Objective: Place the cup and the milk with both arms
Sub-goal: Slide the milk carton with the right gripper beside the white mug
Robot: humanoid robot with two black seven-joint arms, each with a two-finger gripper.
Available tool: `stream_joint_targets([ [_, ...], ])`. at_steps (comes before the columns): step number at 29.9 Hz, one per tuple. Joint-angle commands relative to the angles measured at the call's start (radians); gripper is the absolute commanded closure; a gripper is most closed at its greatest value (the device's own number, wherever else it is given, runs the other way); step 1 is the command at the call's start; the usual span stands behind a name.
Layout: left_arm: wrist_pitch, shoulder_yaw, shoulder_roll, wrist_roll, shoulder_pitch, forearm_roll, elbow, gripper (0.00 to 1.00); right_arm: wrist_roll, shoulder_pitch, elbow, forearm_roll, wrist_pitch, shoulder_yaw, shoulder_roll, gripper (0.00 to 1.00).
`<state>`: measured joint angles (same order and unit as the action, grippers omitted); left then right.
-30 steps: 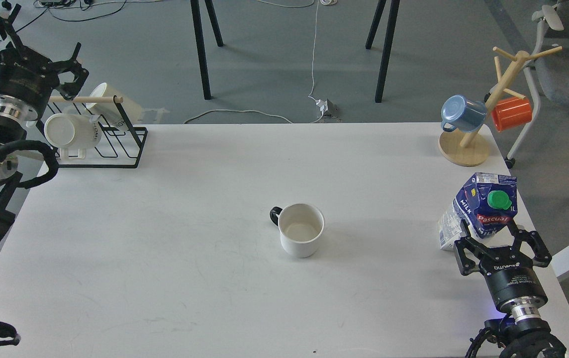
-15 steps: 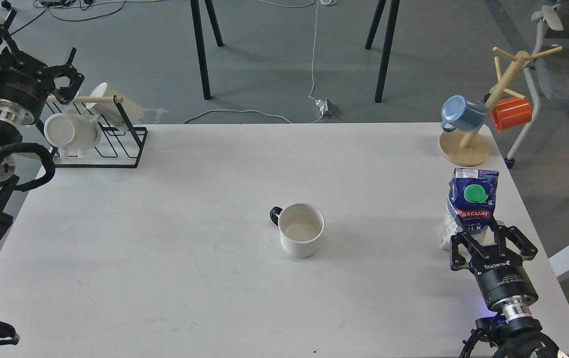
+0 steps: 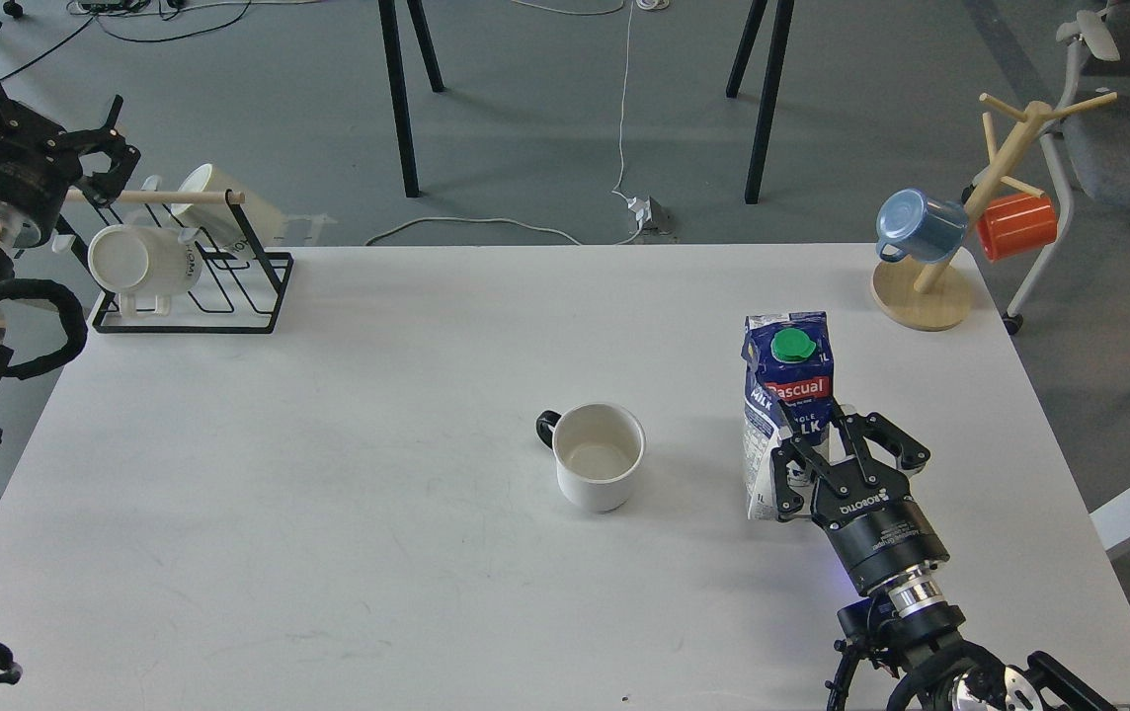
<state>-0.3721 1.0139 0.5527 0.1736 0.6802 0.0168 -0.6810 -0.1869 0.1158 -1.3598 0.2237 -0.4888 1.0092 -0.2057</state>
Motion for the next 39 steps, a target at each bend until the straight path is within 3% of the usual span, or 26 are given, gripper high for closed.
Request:
stream_joint_targets([
  [1, 0.001, -0.003, 0.015, 0.001, -0.002, 0.0, 0.0, 0.01, 0.003, -0.01, 0.004, -0.041, 0.0, -0.017, 0.028, 0.64],
  [7, 0.001, -0.006, 0.013, 0.003, -0.002, 0.0, 0.0, 0.01, 0.003, -0.103, 0.013, -0.09, 0.0, -0.09, 0.048, 0.64],
  [20, -0.001, -0.008, 0.01, 0.004, -0.022, -0.001, 0.001, 0.01, 0.003, -0.194, 0.266, -0.149, 0.0, -0.187, 0.112, 0.63],
  [30, 0.001, -0.008, 0.004, 0.004, -0.021, -0.001, 0.008, 0.01, 0.001, -0.183, 0.263, -0.149, 0.0, -0.179, 0.103, 0.6],
  [34, -0.001, -0.008, 0.007, 0.004, -0.021, -0.001, 0.006, 0.01, -0.002, -0.179, 0.263, -0.147, 0.0, -0.175, 0.104, 0.49],
  [39, -0.001, -0.008, 0.009, 0.004, -0.022, -0.001, 0.008, 0.01, -0.003, -0.162, 0.262, -0.146, 0.0, -0.173, 0.103, 0.11],
])
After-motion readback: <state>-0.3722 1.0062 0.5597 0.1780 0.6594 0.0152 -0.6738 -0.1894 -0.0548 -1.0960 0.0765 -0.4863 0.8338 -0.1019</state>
